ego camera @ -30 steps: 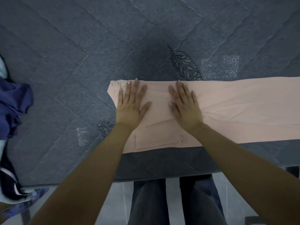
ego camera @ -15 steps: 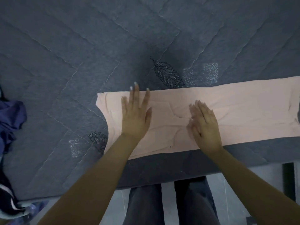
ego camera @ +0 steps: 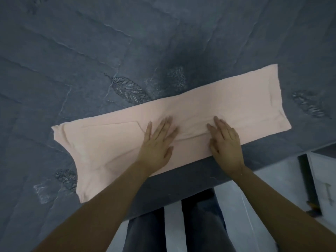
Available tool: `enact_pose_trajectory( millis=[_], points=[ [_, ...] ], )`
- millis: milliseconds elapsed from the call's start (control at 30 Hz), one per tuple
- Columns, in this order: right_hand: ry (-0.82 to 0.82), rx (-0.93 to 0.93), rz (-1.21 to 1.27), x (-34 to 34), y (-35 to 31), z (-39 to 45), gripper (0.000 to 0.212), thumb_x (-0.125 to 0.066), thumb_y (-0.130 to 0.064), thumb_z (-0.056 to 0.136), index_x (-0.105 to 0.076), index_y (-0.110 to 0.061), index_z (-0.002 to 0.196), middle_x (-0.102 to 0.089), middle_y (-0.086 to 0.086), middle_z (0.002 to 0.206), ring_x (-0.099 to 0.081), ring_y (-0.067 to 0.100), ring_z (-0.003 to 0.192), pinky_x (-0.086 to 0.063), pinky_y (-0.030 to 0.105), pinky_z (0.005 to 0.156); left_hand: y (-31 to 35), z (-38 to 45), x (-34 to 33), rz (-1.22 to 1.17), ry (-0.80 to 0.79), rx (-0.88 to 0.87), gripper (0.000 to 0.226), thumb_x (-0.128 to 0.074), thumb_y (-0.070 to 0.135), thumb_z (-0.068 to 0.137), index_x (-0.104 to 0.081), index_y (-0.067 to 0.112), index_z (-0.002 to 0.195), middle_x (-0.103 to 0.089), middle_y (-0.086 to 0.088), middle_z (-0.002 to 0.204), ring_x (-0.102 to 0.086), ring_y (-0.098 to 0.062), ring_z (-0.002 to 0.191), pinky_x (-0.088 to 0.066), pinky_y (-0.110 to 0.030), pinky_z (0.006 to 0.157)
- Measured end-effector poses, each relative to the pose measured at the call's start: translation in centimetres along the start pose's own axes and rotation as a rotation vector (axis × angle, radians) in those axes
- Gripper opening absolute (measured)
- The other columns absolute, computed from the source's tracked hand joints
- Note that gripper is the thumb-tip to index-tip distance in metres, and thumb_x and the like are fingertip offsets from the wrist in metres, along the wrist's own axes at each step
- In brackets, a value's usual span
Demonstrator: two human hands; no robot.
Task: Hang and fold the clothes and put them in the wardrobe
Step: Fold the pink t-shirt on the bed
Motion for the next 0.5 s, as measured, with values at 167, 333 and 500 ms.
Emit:
enact_pose_trajectory(
  millis=[167,333,500],
  points=[
    [0.134,-0.235,0.025,3.8,6.5,1.4,0.041,-0.064,-0.002,0.086,-0.06,-0.004,0.126,-0.053,0.019,0.132,-0.051,0.039,0.117,-0.038,0.047,0.096,5.5,5.2,0.8,-0.117,0.056,0.012,0.031,-0.07,0.013,0.083,-0.064,0.008,0.114,-0.05,-0.018,0.14,-0.052,-0.034,0.124,-0.038,-0.045,0.105],
    [0.182,-0.175,-0.028,6.2,11.3,2.6,0.029,-0.065,0.003,0.078,-0.067,-0.004,0.106,-0.058,0.019,0.106,-0.054,0.039,0.097,-0.036,0.043,0.082,8.3,10.6,1.4,-0.085,0.058,0.001,0.02,-0.066,0.014,0.087,-0.067,0.008,0.106,-0.062,-0.012,0.109,-0.059,-0.03,0.098,-0.042,-0.04,0.083],
    [0.27,-0.059,-0.018,8.6,14.1,1.9,0.021,-0.05,-0.006,0.082,-0.07,-0.004,0.087,-0.062,0.015,0.09,-0.058,0.035,0.084,-0.023,0.03,0.075,8.9,11.0,2.0,-0.176,0.016,-0.151,0.013,-0.066,0.008,0.089,-0.072,0.004,0.1,-0.067,-0.012,0.102,-0.064,-0.03,0.087,-0.051,-0.036,0.075]
  ],
)
Point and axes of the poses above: each hand's wrist, its own z-axis towards the middle knuckle, its own x-axis out of the back of the hand, y = z × x, the point moved 5 cm from there along z, towards the middle knuckle
